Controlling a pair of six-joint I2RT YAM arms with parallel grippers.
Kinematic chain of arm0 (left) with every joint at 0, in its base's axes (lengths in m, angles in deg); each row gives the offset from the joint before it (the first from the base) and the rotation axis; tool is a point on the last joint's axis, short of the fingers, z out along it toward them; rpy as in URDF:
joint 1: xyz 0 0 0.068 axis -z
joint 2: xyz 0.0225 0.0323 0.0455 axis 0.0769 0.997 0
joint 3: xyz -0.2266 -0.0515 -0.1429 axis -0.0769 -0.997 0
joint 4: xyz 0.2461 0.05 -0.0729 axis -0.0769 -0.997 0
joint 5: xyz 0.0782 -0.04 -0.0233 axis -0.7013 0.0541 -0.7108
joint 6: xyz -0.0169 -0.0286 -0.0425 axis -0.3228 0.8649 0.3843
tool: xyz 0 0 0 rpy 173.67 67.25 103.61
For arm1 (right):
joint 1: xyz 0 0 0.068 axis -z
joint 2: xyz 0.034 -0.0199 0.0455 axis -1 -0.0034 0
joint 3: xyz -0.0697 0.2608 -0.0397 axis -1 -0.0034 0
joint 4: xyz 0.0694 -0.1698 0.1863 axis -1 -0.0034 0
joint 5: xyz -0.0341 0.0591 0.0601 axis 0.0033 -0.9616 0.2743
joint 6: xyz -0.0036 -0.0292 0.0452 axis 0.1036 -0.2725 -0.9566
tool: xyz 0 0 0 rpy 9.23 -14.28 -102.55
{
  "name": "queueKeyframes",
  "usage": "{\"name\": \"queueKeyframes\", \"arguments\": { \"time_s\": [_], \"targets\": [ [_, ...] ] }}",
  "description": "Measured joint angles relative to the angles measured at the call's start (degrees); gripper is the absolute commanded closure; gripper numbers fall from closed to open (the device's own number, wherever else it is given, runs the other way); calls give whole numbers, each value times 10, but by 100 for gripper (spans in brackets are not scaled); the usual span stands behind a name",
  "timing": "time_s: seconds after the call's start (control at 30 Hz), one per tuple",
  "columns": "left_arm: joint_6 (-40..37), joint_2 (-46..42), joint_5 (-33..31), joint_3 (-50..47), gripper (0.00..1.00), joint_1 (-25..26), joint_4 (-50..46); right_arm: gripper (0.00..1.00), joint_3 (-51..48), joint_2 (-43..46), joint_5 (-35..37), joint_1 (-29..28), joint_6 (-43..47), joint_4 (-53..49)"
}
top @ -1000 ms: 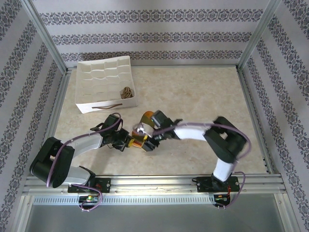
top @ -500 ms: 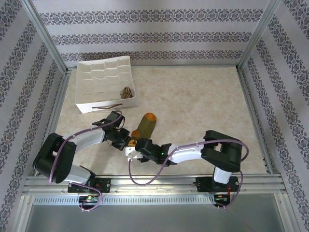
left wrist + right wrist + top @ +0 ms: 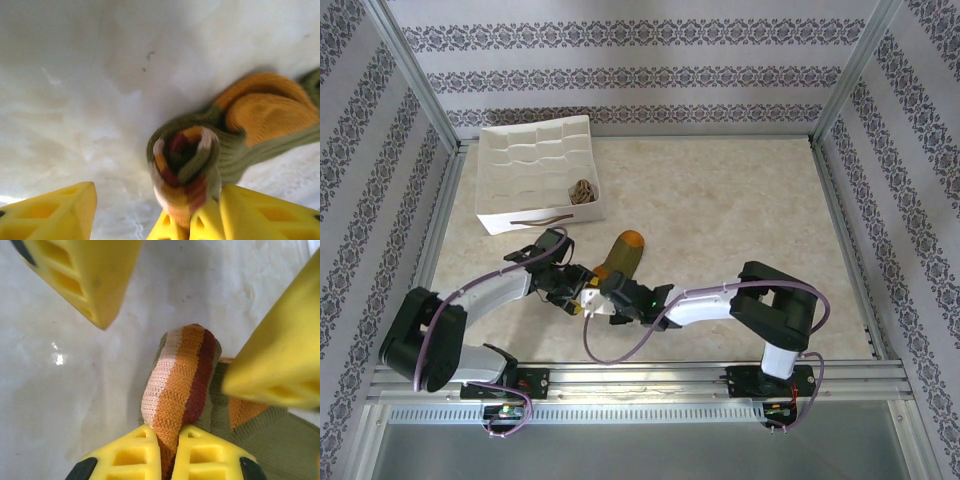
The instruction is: Roll the socks
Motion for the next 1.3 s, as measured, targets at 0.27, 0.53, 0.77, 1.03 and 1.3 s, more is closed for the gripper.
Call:
{"name": "queueKeyframes", "arguments": {
  "time_s": [0.27, 0.53, 0.77, 1.03, 1.3],
  "targets": [
    [5, -87, -8, -31, 40, -28, -5, 100, 15, -2, -202, 87, -92, -24],
    [21, -89, 9, -78, 42, -22, 70, 100, 66, -54, -402, 172, -168, -70],
    [37, -37, 14, -84, 39, 0, 165, 100, 70, -79, -497, 209, -209, -63],
    [47, 45, 19, -84, 59, 20, 247, 100, 85, -113, -585, 237, -255, -62],
    [45, 54, 18, -70, 100, 29, 224, 75, 73, -97, -575, 238, -243, -79]
  ]
}}
